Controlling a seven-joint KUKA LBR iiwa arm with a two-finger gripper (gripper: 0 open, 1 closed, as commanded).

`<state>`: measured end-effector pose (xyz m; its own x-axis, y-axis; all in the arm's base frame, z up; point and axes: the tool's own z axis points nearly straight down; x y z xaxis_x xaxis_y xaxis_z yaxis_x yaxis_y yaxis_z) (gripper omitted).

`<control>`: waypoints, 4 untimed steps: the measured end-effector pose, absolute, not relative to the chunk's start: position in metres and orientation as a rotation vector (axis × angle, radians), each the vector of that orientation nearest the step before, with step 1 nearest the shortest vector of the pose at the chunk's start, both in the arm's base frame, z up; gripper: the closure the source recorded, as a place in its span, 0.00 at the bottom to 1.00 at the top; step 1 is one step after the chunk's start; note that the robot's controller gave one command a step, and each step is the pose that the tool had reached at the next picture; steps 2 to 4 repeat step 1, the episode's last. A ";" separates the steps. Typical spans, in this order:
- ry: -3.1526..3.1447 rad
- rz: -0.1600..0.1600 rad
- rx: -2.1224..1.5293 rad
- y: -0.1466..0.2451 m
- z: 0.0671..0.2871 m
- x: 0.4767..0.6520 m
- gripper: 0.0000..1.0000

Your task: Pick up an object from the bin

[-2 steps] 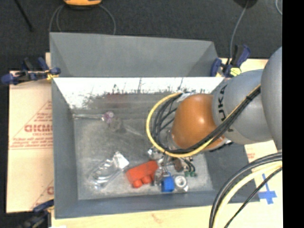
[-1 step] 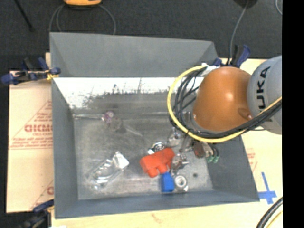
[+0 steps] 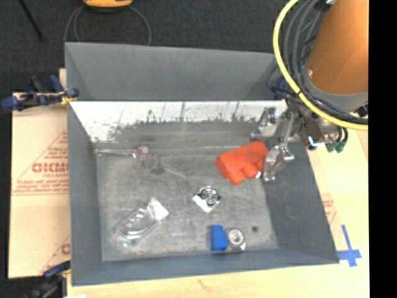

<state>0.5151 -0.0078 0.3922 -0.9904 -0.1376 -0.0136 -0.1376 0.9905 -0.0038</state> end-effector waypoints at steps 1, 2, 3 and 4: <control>3.129 0.000 -0.308 -0.036 0.325 0.514 1.00; 3.129 0.000 -0.308 -0.036 0.325 0.514 1.00; 3.129 0.000 -0.308 -0.036 0.325 0.514 1.00; 3.129 0.000 -0.308 -0.036 0.325 0.514 1.00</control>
Offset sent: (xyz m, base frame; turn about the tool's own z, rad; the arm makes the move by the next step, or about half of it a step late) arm -0.0009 -0.0265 -0.0637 -0.0614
